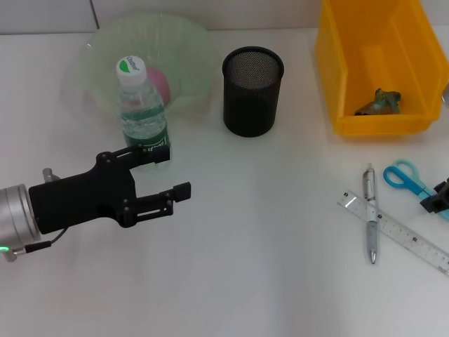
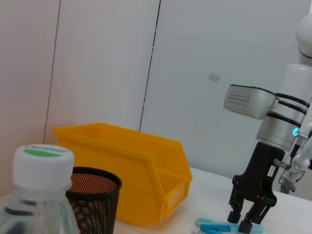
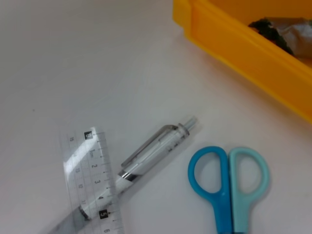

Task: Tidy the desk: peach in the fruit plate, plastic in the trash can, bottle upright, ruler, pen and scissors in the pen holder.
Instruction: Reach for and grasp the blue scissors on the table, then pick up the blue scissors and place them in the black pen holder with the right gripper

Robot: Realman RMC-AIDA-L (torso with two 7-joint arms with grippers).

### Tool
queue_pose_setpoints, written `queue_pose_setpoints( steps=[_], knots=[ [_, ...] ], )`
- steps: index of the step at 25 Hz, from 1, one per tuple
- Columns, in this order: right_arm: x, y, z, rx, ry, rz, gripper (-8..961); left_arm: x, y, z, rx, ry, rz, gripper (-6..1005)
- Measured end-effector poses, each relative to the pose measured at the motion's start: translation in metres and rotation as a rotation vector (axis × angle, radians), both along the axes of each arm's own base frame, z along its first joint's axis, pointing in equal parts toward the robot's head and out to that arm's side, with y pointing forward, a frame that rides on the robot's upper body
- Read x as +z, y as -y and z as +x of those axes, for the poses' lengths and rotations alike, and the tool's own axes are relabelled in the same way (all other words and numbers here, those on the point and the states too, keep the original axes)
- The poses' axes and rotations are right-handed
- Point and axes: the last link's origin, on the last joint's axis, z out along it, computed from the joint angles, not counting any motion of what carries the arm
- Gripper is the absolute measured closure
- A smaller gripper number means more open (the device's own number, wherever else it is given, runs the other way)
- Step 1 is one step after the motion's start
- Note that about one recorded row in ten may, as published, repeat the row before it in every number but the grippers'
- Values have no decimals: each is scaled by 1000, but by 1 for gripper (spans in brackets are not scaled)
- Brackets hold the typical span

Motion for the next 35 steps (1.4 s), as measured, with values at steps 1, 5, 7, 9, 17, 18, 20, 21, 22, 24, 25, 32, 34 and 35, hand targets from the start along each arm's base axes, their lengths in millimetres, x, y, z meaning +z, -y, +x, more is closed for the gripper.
queue_pose_setpoints(
  steps=[1, 5, 7, 9, 17, 18, 20, 21, 22, 24, 25, 32, 34, 35],
  knots=[
    [-1, 0, 1, -1, 0, -1, 635, 0, 0, 0, 0, 0, 0, 222],
    [-2, -1, 1, -3, -1, -5, 654, 0, 0, 0, 1, 0, 1, 222],
    [-3, -1, 1, -4, -1, -8, 663, 0, 0, 0, 0, -1, 1, 222],
    [-3, -2, 1, -4, -1, -9, 673, 0, 0, 0, 0, 0, 1, 222],
    [-3, -2, 1, -4, 2, -8, 720, 0, 0, 0, 0, 0, 1, 221],
    [-3, -2, 1, -3, 2, -7, 728, 0, 0, 0, 0, 0, 1, 221],
    [-2, -2, 0, -2, 2, -5, 744, 0, 0, 0, 0, 0, 1, 221],
    [-1, -2, 0, 1, 2, -3, 752, 0, 0, 0, 0, 0, 1, 221],
    [-1, -2, 0, 1, 2, -3, 752, 0, 0, 0, 0, 0, 1, 221],
    [1, -1, -2, 5, -1, 1, 752, 0, 0, 0, 1, 0, 1, 221],
    [2, -1, -3, 8, -2, 5, 752, 0, 0, 0, 1, 0, 1, 221],
    [24, 10, -33, 74, -164, 40, 753, 1, 2, -1, 2, 5, -1, 222],
    [37, 12, -45, 109, -275, 86, 753, 1, 3, -2, 5, 5, 0, 222],
    [42, 12, -50, 127, -328, 109, 753, 1, 3, -2, 6, 5, 0, 222]
  ],
)
